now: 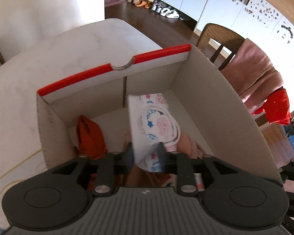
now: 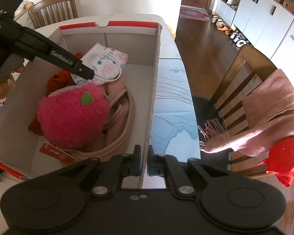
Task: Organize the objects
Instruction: 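Carry the printed paper bag into the box and open the left gripper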
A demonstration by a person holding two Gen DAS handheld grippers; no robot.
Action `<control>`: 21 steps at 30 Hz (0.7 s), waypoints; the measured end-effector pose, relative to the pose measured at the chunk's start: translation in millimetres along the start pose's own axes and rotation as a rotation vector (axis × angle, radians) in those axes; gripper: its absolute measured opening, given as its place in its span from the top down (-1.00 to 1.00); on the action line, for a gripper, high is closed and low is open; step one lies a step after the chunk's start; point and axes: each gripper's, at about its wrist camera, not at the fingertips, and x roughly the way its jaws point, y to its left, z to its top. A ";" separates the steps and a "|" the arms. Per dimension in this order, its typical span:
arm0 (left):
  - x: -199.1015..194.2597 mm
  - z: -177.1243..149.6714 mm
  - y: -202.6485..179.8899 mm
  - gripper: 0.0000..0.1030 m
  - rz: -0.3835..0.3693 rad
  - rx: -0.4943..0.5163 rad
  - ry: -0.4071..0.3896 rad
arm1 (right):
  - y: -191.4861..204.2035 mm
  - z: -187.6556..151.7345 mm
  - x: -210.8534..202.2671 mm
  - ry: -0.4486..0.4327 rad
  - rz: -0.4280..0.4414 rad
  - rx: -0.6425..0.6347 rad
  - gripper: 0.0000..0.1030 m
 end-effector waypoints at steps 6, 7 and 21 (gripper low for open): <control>-19.5 -4.0 0.3 -0.16 0.007 0.011 -0.050 | 2.0 -0.4 0.2 0.001 -0.008 -0.006 0.92; -23.1 -5.0 0.4 -0.16 0.011 0.015 -0.056 | 2.7 -0.5 0.2 0.001 -0.010 -0.007 0.92; -102.1 -29.7 16.2 -0.17 -0.026 -0.034 -0.187 | 8.2 -1.0 -1.5 -0.003 -0.030 -0.027 0.92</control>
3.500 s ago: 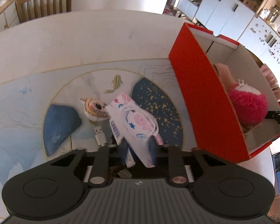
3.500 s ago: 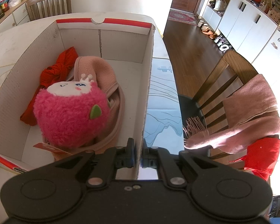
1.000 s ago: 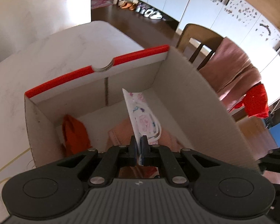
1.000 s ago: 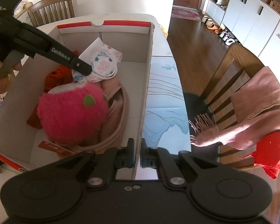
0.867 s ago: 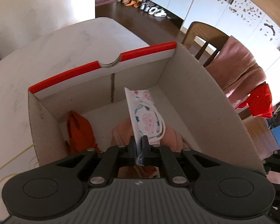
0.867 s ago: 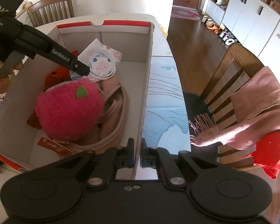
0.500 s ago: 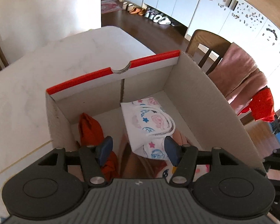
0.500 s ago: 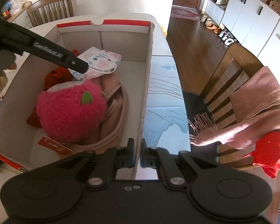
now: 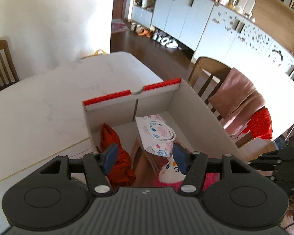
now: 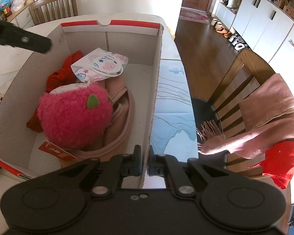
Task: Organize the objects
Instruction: 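Carry the printed paper bag into the box and open the left gripper, then move the left gripper to the table and grasp the black mesh item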
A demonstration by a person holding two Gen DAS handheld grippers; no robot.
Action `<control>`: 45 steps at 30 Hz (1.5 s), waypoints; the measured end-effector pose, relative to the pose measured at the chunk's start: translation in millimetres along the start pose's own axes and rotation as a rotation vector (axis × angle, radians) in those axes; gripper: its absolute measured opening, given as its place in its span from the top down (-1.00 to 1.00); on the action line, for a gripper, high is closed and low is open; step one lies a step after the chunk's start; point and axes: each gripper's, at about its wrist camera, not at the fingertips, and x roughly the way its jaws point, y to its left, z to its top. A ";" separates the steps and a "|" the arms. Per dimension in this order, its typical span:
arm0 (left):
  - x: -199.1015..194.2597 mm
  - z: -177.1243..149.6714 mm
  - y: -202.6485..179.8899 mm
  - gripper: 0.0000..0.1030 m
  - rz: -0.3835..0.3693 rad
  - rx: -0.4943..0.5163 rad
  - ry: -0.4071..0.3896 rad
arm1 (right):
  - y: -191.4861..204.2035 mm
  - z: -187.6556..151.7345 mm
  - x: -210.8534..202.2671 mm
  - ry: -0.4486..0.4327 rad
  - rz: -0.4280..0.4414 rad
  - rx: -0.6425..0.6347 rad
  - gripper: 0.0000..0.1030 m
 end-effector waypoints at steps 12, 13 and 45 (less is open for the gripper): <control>-76.8 -32.1 35.4 -0.36 0.039 -0.043 -0.065 | 3.0 -0.3 -0.8 0.002 -0.005 -0.016 0.91; -82.0 -36.9 39.8 -0.39 0.049 -0.047 -0.068 | 3.4 -0.3 -0.9 0.003 -0.007 -0.017 0.91; -56.2 -189.2 54.5 -0.95 0.204 -0.106 0.075 | 8.3 -2.7 2.3 0.018 -0.026 -0.040 0.85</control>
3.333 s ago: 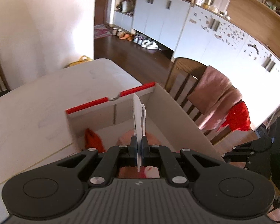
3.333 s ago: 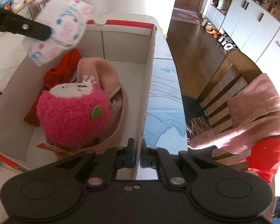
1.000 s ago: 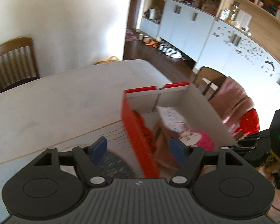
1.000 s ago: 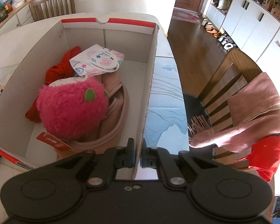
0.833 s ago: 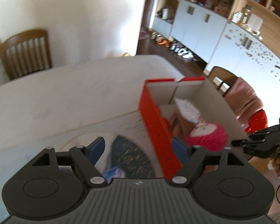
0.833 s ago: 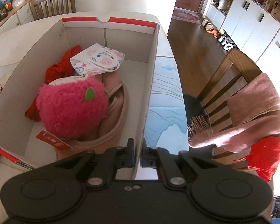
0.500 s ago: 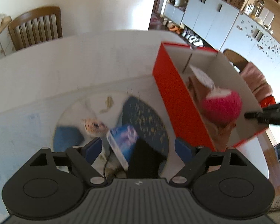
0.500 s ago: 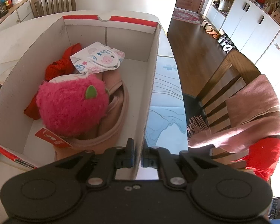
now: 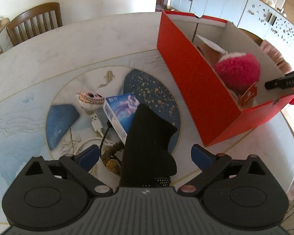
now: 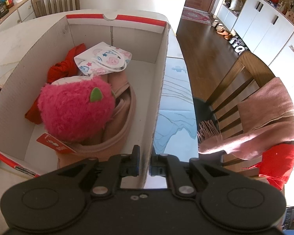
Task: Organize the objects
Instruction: 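Move the left gripper to the table and grasp the black mesh item, then carry the black mesh item into the box and open the left gripper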
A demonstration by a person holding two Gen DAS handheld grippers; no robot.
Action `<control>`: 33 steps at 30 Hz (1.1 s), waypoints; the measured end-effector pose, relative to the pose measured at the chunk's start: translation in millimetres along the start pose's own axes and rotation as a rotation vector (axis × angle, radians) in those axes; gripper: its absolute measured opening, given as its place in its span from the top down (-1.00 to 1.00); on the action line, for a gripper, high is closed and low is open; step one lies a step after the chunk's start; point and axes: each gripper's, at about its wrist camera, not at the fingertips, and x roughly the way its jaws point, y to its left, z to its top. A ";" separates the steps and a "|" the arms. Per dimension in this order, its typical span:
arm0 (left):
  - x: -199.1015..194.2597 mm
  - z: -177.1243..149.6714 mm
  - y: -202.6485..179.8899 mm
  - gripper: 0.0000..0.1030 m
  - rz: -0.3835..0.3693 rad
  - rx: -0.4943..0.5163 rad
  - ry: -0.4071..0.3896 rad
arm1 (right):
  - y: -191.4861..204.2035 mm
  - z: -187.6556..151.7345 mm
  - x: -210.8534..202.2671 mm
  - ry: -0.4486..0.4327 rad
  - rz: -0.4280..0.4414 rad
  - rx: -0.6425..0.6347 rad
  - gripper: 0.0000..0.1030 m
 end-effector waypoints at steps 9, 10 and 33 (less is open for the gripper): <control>7.6 -10.0 -7.9 -0.90 0.064 0.048 -0.020 | 1.6 -0.4 2.8 0.009 0.003 -0.001 0.85; 8.4 -10.3 -8.8 -0.87 0.067 0.055 -0.019 | 1.8 -0.4 3.1 0.009 0.002 -0.002 0.85; -16.8 -0.2 -11.4 0.91 0.022 0.024 -0.036 | 1.8 -0.6 4.7 0.009 0.005 -0.001 0.87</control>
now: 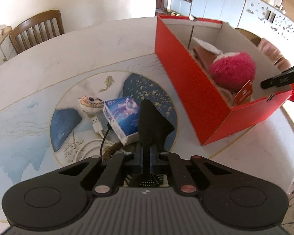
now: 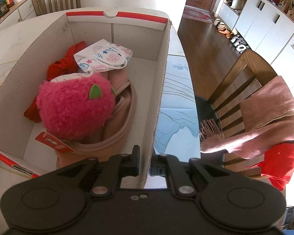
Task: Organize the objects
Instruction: 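Carry the black mesh item into the box and open the left gripper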
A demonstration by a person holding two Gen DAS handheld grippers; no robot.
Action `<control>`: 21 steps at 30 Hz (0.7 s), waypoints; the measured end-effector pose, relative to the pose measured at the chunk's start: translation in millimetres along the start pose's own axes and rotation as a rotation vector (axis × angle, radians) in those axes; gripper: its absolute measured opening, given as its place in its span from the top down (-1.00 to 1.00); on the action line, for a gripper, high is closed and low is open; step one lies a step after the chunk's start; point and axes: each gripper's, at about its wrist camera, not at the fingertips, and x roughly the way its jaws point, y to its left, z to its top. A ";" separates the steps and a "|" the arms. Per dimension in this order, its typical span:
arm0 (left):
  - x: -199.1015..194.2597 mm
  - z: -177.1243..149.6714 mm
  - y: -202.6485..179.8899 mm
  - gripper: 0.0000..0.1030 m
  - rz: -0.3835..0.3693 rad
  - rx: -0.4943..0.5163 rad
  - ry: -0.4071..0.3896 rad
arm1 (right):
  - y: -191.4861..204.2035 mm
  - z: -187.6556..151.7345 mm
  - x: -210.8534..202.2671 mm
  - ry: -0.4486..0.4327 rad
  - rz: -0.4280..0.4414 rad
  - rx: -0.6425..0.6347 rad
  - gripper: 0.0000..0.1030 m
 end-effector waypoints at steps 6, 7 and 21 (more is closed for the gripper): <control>-19.7 16.2 -1.3 0.92 -0.040 -0.007 -0.049 | 0.0 0.0 0.0 0.000 0.000 0.000 0.89; -23.3 19.7 -1.1 0.92 -0.047 -0.009 -0.060 | 0.0 -0.1 -0.1 0.000 -0.001 0.000 0.89; -59.4 94.9 -13.4 0.92 -0.145 0.031 -0.205 | -0.1 -0.2 -0.1 0.000 -0.001 0.001 0.89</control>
